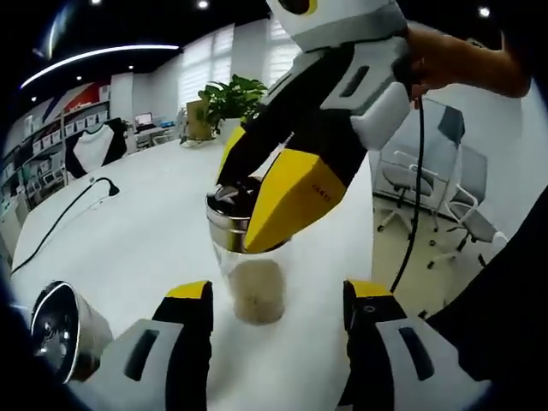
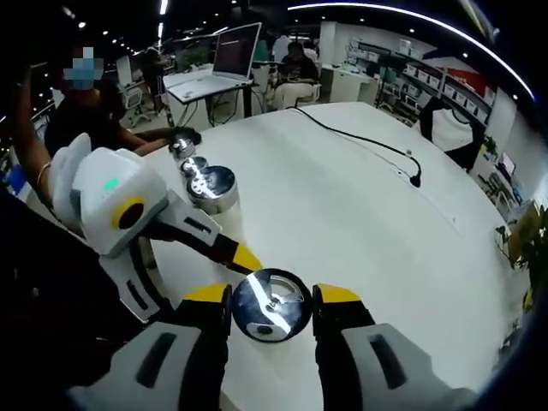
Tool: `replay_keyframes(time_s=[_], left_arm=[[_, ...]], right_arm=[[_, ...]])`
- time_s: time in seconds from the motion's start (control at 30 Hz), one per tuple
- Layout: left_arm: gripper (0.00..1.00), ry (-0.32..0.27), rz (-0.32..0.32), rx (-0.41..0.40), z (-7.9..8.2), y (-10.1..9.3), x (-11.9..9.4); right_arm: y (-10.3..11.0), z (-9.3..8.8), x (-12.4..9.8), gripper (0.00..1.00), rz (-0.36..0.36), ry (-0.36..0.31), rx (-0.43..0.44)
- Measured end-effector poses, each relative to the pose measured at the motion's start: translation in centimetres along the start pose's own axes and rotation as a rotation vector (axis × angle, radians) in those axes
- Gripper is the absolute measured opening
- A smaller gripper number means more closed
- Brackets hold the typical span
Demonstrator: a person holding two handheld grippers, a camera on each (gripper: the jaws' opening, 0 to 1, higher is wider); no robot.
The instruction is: Rotate the seasoning bottle until the label or dispensing opening points toward the visible target arrow and the bottle remains upright within the marked orientation range
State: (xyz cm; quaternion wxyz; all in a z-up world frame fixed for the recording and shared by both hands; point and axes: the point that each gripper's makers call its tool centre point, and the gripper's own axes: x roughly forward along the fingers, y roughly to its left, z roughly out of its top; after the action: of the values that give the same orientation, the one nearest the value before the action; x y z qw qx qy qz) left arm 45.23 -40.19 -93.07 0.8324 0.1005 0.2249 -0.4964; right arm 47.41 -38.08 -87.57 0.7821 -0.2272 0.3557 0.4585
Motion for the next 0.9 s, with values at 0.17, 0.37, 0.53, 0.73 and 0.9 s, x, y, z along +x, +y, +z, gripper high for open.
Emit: replay_keyframes(time_s=[0.17,0.37,0.53,0.73,0.9], left_arm=[[0.63,-0.001,-0.003,-0.011,0.1,0.6,1.0],[0.6,0.003,-0.009,-0.021,0.2,1.1,1.8],[0.59,0.004,-0.013,-0.029,0.3,1.3,2.3],[0.58,0.005,-0.01,-0.046,0.3,1.6,2.8],[0.51,0.014,0.007,-0.074,0.3,2.2,3.3]], right_arm=[[0.2,0.0,0.0,0.35,0.04,0.011,-0.049],[0.4,-0.1,0.0,0.35,0.109,0.028,-0.128],[0.3,-0.1,0.0,0.35,0.135,0.034,-0.151],[0.3,-0.2,0.1,0.35,0.164,0.031,-0.149],[0.3,-0.1,0.2,0.36,0.18,0.027,-0.151]])
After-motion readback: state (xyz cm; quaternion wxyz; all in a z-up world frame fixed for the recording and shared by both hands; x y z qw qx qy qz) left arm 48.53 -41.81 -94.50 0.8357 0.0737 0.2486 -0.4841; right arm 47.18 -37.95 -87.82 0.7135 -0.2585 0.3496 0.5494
